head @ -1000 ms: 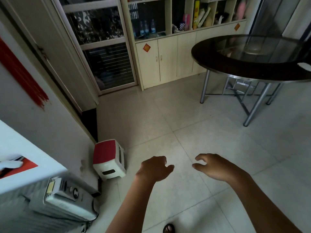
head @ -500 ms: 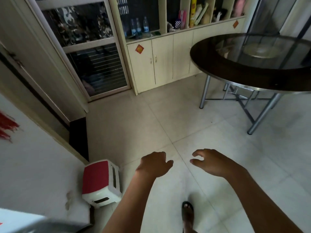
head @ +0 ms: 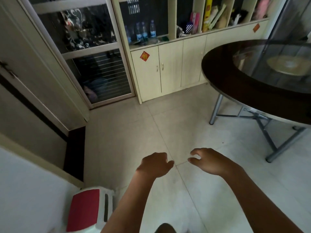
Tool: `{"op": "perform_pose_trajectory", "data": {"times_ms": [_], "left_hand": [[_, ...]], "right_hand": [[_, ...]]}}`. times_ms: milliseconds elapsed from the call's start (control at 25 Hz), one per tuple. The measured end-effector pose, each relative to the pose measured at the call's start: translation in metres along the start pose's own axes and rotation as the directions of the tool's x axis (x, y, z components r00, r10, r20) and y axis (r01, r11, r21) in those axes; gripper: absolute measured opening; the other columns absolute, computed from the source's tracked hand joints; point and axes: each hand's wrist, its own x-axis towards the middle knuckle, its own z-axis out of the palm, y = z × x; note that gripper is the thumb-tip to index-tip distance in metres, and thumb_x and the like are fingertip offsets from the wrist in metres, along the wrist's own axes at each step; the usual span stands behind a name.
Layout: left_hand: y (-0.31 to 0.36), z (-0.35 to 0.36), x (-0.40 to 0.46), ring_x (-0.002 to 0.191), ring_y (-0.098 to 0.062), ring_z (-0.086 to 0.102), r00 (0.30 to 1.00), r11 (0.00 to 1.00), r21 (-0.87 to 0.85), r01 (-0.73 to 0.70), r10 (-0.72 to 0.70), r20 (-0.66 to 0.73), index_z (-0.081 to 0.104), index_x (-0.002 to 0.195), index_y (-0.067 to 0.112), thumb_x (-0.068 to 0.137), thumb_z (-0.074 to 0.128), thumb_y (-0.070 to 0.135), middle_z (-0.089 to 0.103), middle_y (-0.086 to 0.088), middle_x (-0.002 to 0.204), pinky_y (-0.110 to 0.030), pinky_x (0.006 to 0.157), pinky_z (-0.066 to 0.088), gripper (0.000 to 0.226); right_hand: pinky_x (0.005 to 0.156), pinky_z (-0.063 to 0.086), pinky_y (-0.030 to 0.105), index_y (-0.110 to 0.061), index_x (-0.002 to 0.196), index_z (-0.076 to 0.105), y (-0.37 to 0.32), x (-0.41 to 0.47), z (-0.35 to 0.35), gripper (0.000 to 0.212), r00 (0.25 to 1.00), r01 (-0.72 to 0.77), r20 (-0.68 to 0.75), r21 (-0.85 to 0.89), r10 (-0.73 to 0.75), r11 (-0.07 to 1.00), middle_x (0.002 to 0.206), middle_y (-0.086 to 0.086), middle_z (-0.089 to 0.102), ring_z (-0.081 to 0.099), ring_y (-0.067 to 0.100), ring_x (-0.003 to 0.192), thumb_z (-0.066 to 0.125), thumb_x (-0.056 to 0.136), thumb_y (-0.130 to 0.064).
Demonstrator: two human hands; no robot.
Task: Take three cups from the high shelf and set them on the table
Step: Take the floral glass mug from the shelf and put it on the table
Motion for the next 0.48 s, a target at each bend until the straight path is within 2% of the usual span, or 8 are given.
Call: {"op": "perform_pose_trajectory", "data": {"times_ms": [280, 480], "left_hand": [[-0.014, -0.067, 0.139, 0.112, -0.026, 0.056, 1.0, 1.0, -0.018, -0.002, 0.002, 0.023, 0.053, 0.118, 0.013, 0.097, 0.036, 0.046, 0.061, -0.008, 0.122, -0.032, 0.088, 0.041, 0.043], [-0.023, -0.133, 0.25, 0.112, -0.026, 0.057, 0.997, 0.997, 0.017, -0.069, 0.068, 0.038, 0.052, 0.119, 0.012, 0.098, 0.034, 0.046, 0.061, -0.009, 0.123, -0.034, 0.09, 0.042, 0.045]], "right_hand": [[0.102, 0.037, 0.03, -0.014, 0.136, 0.045, -0.001, 0.139, -0.064, 0.051, 1.0, -0.012, 0.015, 0.019, 0.012, 1.0, 0.145, 0.006, 0.047, 0.048, 0.021, 0.129, 0.047, 0.093, -0.041], [0.103, 0.035, 0.029, -0.016, 0.137, 0.043, -0.008, 0.243, -0.119, 0.05, 0.997, -0.071, 0.019, 0.016, 0.071, 0.997, 0.145, 0.004, 0.046, 0.046, 0.02, 0.13, 0.043, 0.094, -0.043]]}}
